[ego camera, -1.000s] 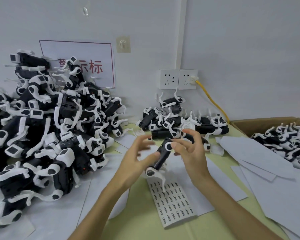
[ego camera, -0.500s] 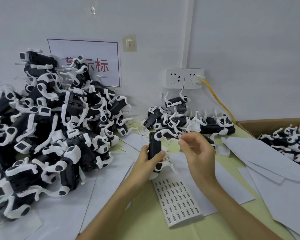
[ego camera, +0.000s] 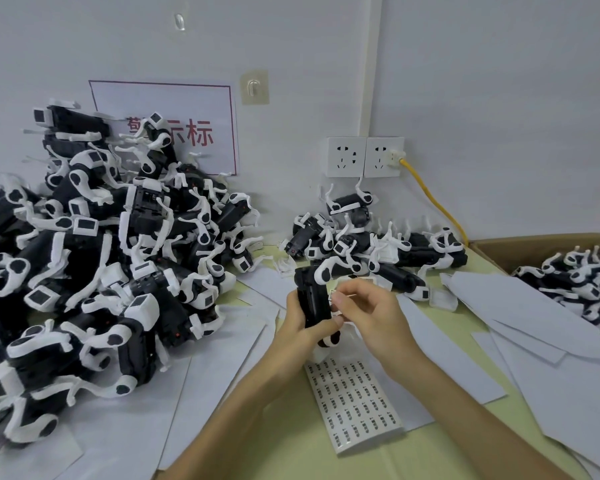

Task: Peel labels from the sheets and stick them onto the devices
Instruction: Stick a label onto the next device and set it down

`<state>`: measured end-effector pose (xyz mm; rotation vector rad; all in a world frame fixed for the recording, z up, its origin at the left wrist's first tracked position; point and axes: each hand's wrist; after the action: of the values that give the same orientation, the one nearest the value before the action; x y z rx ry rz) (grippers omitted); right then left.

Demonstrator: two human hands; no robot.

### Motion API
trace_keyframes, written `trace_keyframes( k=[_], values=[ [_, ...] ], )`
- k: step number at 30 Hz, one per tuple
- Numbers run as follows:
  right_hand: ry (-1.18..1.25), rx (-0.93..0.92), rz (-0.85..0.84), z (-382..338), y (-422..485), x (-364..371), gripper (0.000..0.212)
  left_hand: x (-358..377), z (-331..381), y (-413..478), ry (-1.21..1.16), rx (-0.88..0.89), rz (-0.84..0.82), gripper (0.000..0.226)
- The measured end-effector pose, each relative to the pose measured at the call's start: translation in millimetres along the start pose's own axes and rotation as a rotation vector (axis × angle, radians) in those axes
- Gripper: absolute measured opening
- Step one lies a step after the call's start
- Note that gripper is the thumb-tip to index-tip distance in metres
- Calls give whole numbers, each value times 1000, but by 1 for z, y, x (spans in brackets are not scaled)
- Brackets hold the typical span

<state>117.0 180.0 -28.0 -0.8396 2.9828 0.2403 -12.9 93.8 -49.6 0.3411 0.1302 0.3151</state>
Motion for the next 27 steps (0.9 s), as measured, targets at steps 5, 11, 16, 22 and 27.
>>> trace_keyframes(
  k=[5,11,16,22,27],
  values=[
    [-15,11,12,2,1,-1,9,0,0,0,52,22,-35,49],
    [-71,5,32,6,3,-2,12,3,5,-1,153,93,-41,44],
    [-82,-7,39,8,5,-3,14,4,4,-1,210,98,-38,38],
    [-60,-2,40,11,5,-3,19,7,8,-1,281,127,17,58],
    [-69,2,58,10,5,-2,13,9,5,-1,333,161,42,54]
  ],
)
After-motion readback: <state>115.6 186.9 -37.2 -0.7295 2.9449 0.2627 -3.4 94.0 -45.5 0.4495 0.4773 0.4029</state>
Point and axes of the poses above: each hand's wrist, its own y-axis towards the middle knuckle, its own x-axis out of the palm, z = x × y, and after that the axes turned 14 degrees about x, right-handed
